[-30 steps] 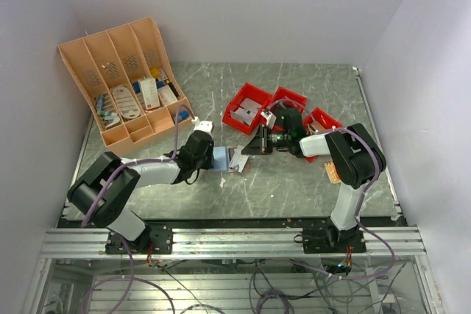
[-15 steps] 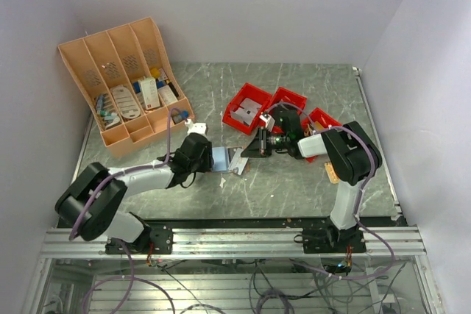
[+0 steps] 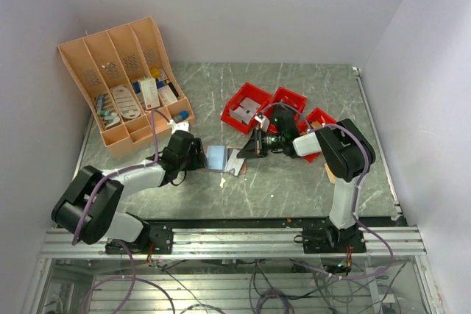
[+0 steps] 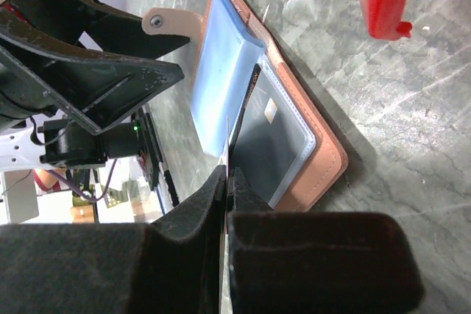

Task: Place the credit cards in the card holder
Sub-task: Adjust the card holder at the center of the board, then insert the credit card into the card holder.

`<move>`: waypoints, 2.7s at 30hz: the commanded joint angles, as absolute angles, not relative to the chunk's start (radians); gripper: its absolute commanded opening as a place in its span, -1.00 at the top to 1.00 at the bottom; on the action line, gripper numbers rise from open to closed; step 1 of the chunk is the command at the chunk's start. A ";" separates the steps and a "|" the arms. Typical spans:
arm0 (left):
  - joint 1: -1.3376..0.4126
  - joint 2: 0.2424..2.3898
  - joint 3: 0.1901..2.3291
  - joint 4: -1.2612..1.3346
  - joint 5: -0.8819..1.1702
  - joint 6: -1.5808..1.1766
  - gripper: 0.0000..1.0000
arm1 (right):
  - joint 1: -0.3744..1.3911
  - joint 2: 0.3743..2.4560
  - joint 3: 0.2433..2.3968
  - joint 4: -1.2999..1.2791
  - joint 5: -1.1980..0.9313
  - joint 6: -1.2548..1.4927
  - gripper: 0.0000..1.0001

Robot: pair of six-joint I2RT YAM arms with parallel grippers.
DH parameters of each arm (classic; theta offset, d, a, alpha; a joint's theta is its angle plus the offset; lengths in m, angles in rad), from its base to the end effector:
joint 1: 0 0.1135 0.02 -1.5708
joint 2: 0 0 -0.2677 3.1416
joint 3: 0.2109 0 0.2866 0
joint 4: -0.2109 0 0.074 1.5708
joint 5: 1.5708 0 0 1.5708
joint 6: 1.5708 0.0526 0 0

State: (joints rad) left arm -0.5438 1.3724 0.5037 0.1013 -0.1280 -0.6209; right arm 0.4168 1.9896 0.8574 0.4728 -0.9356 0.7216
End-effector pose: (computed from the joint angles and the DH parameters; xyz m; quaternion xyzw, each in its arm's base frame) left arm 0.2472 -0.1416 0.1131 -0.0604 0.9169 -0.1654 0.3582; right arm 0.3352 0.1947 0.0654 -0.0745 0.8223 0.5528 0.1126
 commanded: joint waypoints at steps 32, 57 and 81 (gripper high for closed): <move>-0.489 1.702 0.777 0.240 0.156 -0.485 0.25 | 0.380 1.872 0.803 0.478 -0.870 0.722 1.00; -0.653 1.267 0.460 0.000 -0.105 -0.728 0.40 | 0.325 1.792 0.811 0.207 -1.025 0.392 1.00; -0.675 1.291 0.456 0.285 0.068 -0.792 0.16 | 0.350 1.901 0.816 0.306 -1.032 0.527 1.00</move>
State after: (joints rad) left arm -0.6613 1.2694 0.4606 0.1989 0.0284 -0.7837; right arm 0.3481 1.8931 0.7975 0.3199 -1.0462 0.5354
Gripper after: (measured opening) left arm 0.445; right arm 0.007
